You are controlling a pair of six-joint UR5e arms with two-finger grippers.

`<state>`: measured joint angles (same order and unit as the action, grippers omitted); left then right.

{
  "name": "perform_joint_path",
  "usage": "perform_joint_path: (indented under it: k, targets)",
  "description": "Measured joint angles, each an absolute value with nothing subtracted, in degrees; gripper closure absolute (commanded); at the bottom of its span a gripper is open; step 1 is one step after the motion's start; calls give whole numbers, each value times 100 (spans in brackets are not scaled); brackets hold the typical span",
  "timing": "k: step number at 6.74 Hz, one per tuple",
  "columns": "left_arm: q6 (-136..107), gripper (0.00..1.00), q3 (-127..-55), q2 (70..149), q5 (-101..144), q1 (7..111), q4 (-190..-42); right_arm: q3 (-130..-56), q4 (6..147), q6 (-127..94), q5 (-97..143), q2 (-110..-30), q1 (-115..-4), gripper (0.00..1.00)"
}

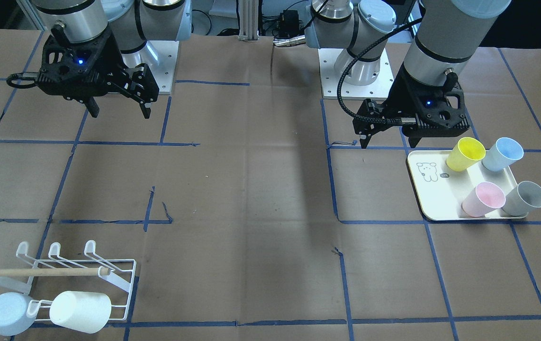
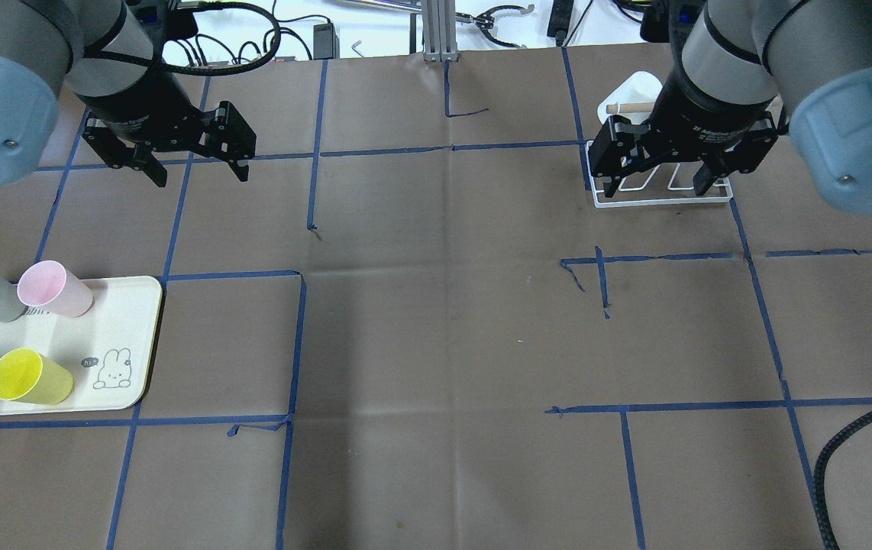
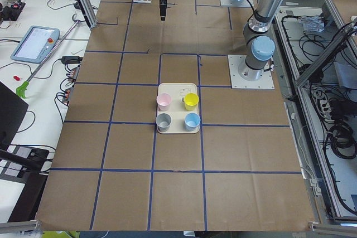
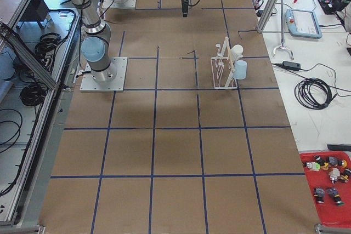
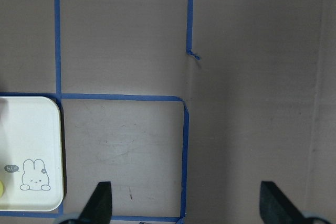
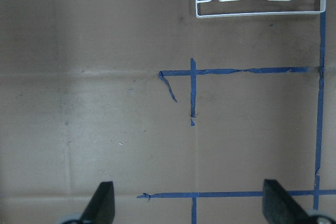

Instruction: Transfer IKEA cup to right arm and place on rack

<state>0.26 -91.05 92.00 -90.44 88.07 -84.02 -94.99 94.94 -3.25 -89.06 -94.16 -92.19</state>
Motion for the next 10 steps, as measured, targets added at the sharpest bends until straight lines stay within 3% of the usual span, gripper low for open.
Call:
perform_joint_path:
  k: [10]
  targets:
    - [280,1,-9100,9194,-9028,8807,-8402,-9519,9483,-325,-8930,-9426,-9220,0]
